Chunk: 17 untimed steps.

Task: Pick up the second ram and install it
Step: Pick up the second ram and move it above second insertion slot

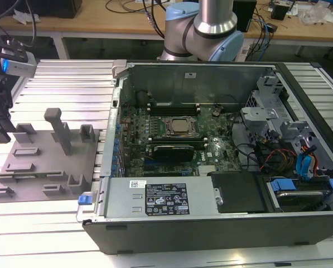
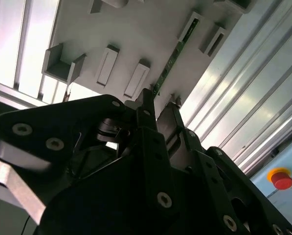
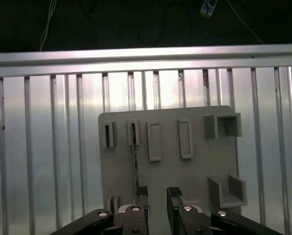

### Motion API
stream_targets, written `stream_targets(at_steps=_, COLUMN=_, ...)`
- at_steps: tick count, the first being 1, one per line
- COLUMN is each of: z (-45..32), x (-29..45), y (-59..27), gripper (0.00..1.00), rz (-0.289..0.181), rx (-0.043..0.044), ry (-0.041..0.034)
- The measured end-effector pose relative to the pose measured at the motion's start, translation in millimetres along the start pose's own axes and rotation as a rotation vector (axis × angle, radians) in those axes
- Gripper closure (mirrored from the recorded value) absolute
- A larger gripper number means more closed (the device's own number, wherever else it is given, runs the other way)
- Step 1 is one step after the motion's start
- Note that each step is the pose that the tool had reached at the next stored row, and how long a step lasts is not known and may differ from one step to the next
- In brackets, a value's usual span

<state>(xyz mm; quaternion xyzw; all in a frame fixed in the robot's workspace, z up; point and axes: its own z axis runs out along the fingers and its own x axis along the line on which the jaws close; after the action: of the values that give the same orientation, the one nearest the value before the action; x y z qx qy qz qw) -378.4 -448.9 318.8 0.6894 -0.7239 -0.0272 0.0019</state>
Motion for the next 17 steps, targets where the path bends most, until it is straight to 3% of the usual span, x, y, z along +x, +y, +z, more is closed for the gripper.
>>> stream_targets(at_steps=17, z=18.1, x=0.6, y=-0.8, gripper=0.72, rz=0.0, rx=0.0, ry=0.0)
